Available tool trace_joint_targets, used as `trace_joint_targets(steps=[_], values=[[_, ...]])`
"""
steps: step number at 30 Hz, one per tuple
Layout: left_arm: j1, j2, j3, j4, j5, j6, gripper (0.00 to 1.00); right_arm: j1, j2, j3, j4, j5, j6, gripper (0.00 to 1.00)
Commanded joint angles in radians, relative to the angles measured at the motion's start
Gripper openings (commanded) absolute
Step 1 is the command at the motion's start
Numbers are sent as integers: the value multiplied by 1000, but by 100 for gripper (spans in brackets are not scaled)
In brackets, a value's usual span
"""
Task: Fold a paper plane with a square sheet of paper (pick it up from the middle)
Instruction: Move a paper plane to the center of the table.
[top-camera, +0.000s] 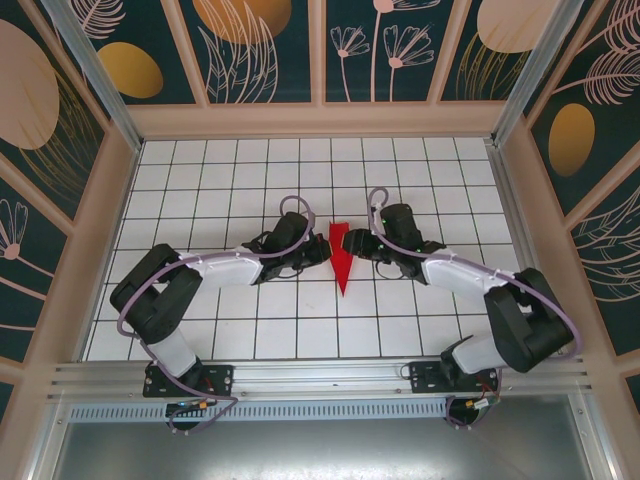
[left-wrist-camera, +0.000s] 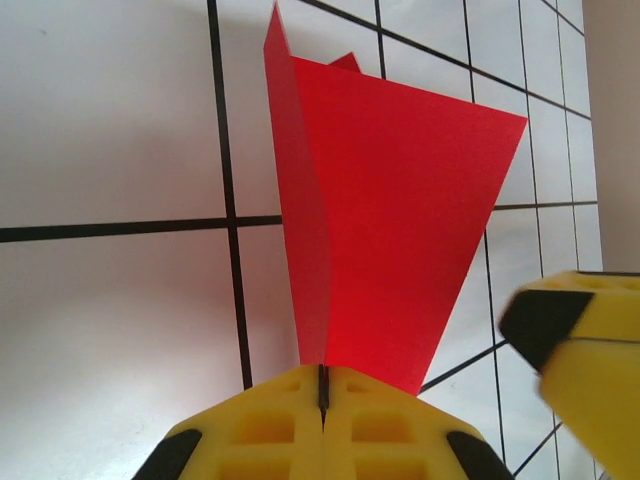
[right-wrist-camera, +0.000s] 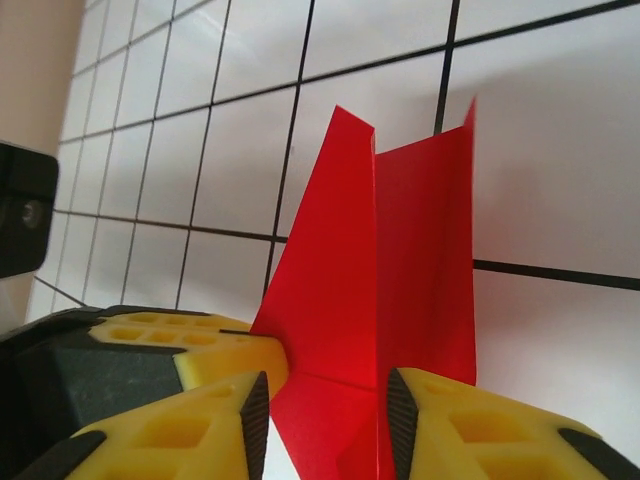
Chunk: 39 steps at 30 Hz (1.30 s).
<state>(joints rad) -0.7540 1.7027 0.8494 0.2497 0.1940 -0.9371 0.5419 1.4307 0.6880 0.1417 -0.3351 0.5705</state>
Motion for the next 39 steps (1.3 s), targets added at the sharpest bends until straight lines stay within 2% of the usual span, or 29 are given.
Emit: trace_joint_targets(steps=[1, 9, 15, 20, 24, 34, 39], values=[[-1, 5, -19, 67, 28, -8, 0, 20, 48, 43, -42, 33, -18, 37], [-1, 43, -26, 52, 11, -15, 0, 26, 109, 51, -57, 33, -10, 38], [0, 72, -38, 54, -1, -29, 0, 33, 124, 32, -69, 42, -15, 43], [1, 79, -49, 63, -8, -39, 0, 42, 162, 39, -63, -19, -24, 44], [1, 80, -52, 64, -10, -41, 0, 54, 178, 41, -73, -21, -27, 45], [3, 90, -59, 63, -18, -42, 0, 70, 143, 37, -133, 53, -17, 58], [3, 87, -58, 64, -13, -43, 0, 73, 132, 50, -177, 61, 8, 58]])
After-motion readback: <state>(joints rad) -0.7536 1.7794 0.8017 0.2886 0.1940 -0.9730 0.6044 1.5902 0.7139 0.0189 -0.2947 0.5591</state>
